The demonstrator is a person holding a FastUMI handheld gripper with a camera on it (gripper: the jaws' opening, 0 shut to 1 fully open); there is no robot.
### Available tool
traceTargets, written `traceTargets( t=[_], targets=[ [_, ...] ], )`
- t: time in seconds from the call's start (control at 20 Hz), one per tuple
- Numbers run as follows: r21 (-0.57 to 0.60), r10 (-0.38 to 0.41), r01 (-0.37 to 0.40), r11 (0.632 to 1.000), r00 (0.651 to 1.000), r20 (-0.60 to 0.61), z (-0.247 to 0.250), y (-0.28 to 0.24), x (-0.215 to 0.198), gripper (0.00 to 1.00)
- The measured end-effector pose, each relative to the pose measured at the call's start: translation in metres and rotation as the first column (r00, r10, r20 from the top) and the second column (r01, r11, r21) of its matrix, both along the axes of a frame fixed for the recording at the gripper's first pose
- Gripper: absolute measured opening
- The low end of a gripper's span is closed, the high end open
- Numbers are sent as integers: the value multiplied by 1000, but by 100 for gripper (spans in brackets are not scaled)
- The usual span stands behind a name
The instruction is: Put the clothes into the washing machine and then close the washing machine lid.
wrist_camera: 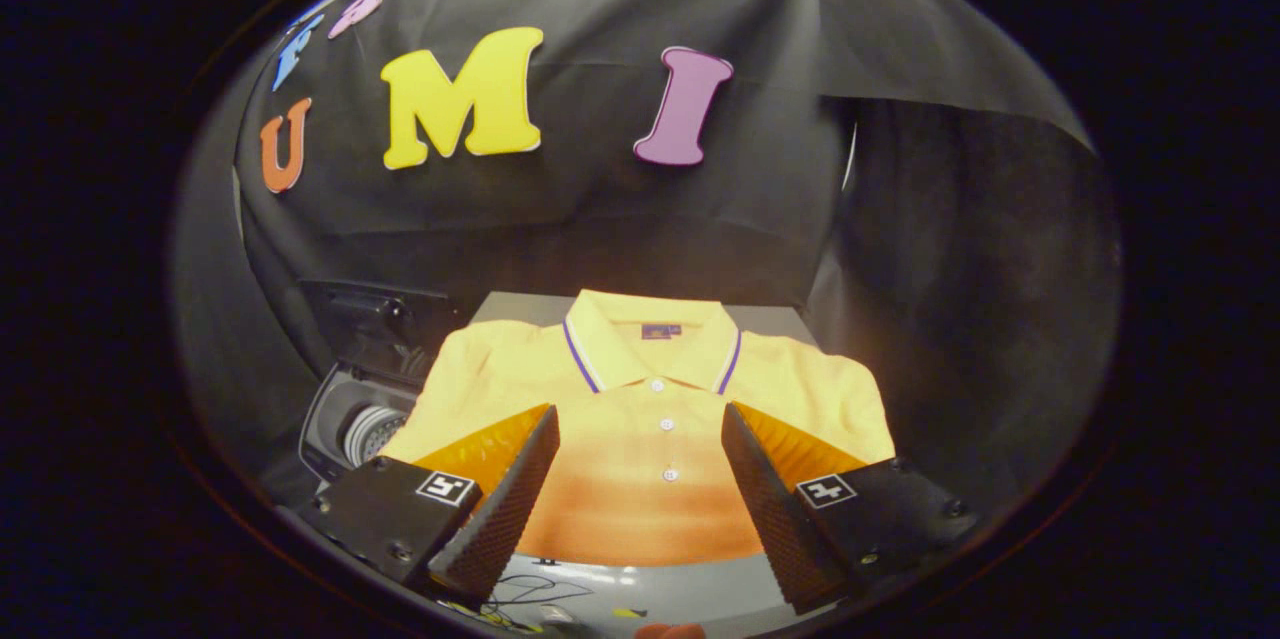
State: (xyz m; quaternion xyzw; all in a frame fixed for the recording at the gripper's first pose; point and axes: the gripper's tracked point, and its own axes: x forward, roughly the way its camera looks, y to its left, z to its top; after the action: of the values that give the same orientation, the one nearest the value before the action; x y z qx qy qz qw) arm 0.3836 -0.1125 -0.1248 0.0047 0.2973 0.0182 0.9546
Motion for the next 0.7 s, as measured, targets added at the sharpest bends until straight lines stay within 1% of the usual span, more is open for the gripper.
traceTargets(
  t=[0.1,0.35,0.5,0.55,0.7],
  targets=[
    [-1,15,-15,1000,999,-33,-12,-2,15,100],
    [31,0,4,1000,994,-106,-34,-11,42,100],
    [16,2,1,1000,986,-166,-54,-15,44,100],
    [32,12,-6,999,984,-175,-58,-14,43,100],
    [77,5,9,997,984,-177,-59,-13,46,100]
  ],
)
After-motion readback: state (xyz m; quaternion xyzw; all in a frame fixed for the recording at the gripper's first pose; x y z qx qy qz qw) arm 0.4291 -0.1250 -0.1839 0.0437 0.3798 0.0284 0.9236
